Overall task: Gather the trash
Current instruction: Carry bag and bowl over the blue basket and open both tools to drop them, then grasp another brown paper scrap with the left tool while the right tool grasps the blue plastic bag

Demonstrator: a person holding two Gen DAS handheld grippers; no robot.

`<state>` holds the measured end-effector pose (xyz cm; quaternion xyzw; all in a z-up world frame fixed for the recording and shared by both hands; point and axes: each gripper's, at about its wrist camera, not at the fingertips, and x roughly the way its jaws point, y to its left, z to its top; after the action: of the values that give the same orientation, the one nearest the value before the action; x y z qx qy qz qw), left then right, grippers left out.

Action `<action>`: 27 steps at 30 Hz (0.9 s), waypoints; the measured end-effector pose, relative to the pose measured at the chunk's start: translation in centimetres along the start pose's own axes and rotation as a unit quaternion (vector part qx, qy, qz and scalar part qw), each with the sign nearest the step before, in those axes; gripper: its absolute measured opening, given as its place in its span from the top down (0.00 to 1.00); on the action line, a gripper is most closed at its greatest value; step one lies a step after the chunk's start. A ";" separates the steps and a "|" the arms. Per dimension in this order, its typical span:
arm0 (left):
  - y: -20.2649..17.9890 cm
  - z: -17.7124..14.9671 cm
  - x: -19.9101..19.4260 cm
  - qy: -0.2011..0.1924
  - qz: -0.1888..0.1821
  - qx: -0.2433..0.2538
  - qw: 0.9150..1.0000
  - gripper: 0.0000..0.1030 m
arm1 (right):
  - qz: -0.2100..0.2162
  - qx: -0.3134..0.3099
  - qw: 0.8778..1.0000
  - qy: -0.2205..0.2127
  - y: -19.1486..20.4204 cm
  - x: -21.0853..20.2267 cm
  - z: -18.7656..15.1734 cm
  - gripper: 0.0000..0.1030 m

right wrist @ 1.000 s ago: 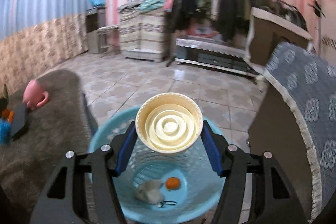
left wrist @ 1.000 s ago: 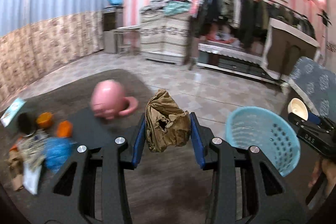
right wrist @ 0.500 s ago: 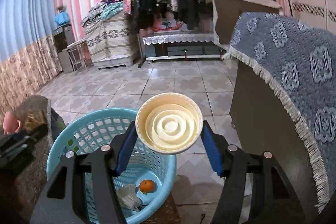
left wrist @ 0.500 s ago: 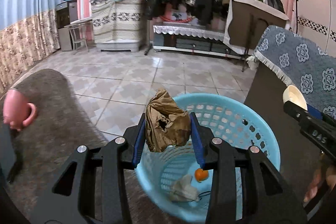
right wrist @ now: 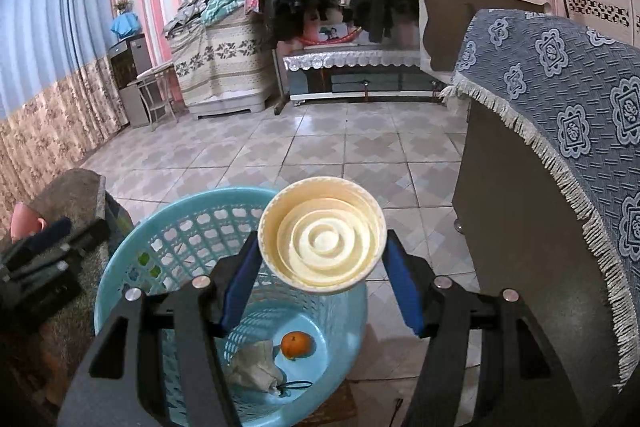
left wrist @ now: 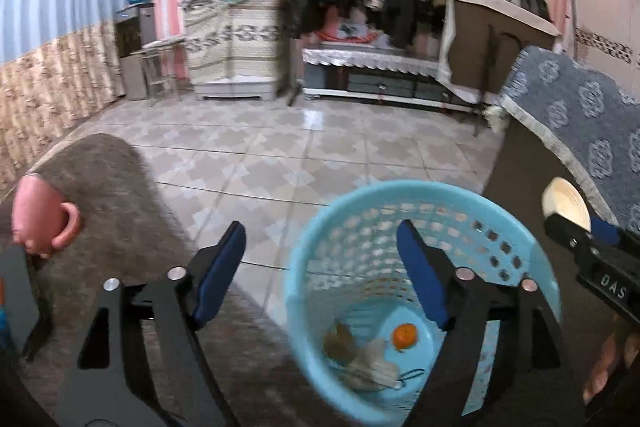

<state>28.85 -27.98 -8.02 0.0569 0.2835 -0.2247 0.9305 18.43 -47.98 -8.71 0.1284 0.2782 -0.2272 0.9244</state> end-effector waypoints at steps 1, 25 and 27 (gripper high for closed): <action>0.7 0.0 -0.2 -0.002 0.007 -0.008 1.000 0.21 | 0.001 -0.002 1.000 0.001 0.3 0.1 -0.1 0.41; 6.5 0.1 -2.4 -0.007 0.085 -0.071 0.994 0.11 | 0.016 -0.042 0.998 -0.037 5.9 -0.8 -1.5 0.06; 6.7 0.0 -3.0 -0.011 0.085 -0.069 0.994 0.11 | 0.018 -0.042 0.998 -0.036 6.1 -1.0 -1.7 0.05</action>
<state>29.63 -20.87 -6.44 0.0143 0.2824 -0.1257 0.9509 19.93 -41.71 -8.79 0.0858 0.2520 -0.2034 0.9422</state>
